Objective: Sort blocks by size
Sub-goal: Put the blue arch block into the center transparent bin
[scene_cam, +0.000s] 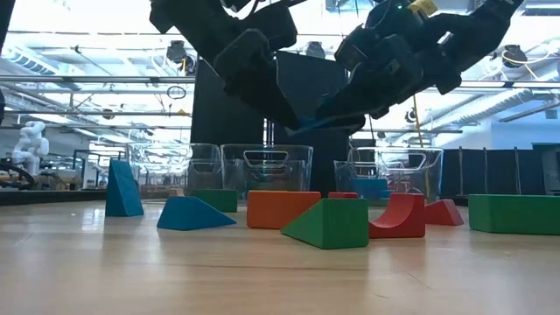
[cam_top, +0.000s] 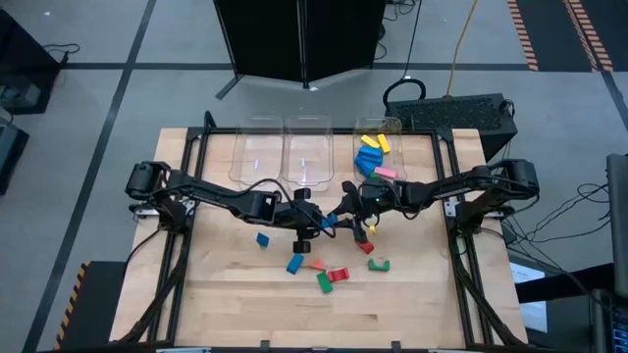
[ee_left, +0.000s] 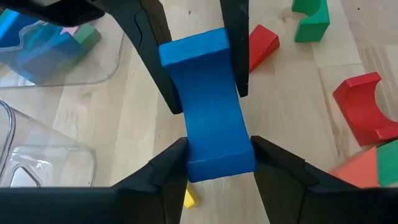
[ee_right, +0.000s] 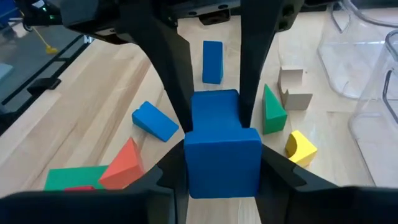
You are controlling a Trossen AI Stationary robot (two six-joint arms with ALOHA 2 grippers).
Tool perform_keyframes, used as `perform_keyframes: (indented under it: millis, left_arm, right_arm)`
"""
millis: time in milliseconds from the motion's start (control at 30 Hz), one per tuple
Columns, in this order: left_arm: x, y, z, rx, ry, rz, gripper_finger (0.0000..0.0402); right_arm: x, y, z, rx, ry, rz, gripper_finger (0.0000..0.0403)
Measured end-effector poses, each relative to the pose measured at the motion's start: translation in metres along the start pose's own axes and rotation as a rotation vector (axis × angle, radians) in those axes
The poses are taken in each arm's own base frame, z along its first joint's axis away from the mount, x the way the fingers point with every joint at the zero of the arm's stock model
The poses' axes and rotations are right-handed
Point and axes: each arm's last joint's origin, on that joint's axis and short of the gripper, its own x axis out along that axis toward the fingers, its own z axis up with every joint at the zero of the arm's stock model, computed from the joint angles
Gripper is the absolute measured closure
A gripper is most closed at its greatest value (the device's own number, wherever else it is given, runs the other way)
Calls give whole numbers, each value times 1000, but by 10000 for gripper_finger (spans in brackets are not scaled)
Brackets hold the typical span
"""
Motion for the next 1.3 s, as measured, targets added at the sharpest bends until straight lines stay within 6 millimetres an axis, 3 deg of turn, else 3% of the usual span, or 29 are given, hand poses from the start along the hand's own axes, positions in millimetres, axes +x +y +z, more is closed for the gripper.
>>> perform_keyframes:
  millis: [167, 367, 733, 900, 1100, 1300]
  left_arm:
    - [-1, 1, -2, -22, 21, 13, 214]
    - [-23, 6, -10, -73, 106, 112, 212]
    - [-67, 2, -33, -155, 30, 127, 211]
    - [-70, -2, -56, -196, 45, 166, 211]
    - [-65, -7, -69, -244, 9, 173, 211]
    - [-62, -11, -82, -273, 34, 183, 210]
  right_arm:
    - [0, 0, 0, -4, -1, -1, 288]
    - [-6, -10, 8, 24, -14, -34, 288]
    - [-15, -39, 52, 4, 18, -129, 285]
    - [-25, -59, 78, -20, 2, -187, 284]
    - [-36, -92, 95, 0, 9, -268, 283]
    - [-22, -138, 99, 80, 75, -324, 283]
